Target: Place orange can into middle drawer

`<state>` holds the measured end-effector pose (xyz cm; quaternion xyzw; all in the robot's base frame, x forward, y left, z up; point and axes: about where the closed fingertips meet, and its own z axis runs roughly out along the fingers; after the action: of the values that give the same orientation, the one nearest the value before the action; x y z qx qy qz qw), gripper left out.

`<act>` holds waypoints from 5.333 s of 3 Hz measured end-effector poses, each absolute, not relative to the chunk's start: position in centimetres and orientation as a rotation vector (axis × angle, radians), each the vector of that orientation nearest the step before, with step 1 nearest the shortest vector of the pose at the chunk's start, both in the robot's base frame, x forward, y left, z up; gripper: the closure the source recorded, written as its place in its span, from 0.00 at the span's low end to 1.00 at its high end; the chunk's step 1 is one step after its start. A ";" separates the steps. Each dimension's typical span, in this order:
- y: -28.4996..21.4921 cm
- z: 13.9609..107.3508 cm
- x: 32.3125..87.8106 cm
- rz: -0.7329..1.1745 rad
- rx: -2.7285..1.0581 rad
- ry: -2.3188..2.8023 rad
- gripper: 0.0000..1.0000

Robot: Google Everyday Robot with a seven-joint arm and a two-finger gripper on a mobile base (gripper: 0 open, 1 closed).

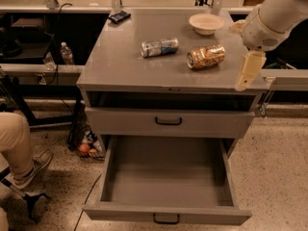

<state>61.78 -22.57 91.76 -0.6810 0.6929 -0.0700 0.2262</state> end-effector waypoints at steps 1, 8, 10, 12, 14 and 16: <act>-23.3 90.8 63.3 -0.222 -1.947 1.888 0.00; -20.8 86.5 72.8 -0.200 -2.045 1.803 0.00; -20.3 85.3 73.6 -0.159 -2.060 1.817 0.00; -19.9 84.8 74.0 -0.122 -2.046 1.825 0.49; -21.0 87.3 72.5 -0.157 -1.999 1.825 0.99; -21.6 89.8 66.5 -0.135 -1.971 1.871 1.00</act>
Offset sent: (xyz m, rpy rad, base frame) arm 0.0553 -0.0143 -0.0163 -0.1028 -0.0241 0.0992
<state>66.49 -21.62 89.84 -0.7083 0.6726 -0.0486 0.2087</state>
